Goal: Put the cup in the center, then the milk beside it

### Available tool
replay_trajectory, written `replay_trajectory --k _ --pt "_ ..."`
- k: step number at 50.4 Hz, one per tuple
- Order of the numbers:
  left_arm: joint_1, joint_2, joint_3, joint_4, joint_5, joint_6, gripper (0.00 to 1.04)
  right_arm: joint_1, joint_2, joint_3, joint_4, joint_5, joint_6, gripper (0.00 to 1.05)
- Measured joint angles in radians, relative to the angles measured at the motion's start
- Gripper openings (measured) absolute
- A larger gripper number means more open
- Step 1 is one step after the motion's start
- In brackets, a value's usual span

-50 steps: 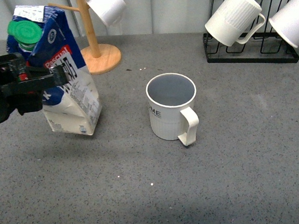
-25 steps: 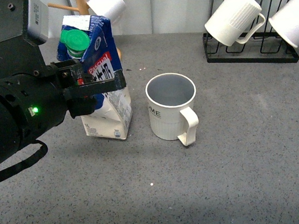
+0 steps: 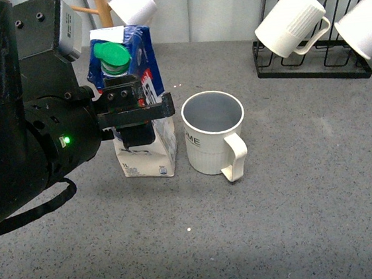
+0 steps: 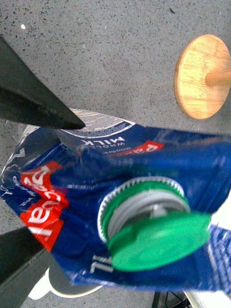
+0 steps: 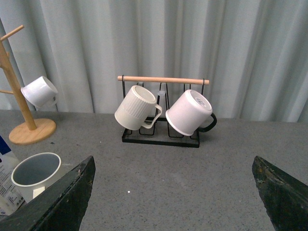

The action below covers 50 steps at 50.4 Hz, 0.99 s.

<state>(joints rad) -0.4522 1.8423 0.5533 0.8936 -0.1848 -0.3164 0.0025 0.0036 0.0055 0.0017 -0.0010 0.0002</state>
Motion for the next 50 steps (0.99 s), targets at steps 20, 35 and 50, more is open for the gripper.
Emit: replay_trajectory --k 20,35,50 --pt "0.005 -0.188 -0.003 -0.038 -0.017 0.018 0.98 0.000 0.000 0.000 0.000 0.000 0.000 0.95" --pt "0.041 -0.235 -0.053 0.063 -0.148 0.111 0.90 0.000 0.000 0.000 0.000 0.000 0.000 0.95" --pt "0.161 -0.417 -0.293 0.264 -0.095 0.287 0.43 0.000 0.000 0.000 0.000 0.000 0.000 0.95"
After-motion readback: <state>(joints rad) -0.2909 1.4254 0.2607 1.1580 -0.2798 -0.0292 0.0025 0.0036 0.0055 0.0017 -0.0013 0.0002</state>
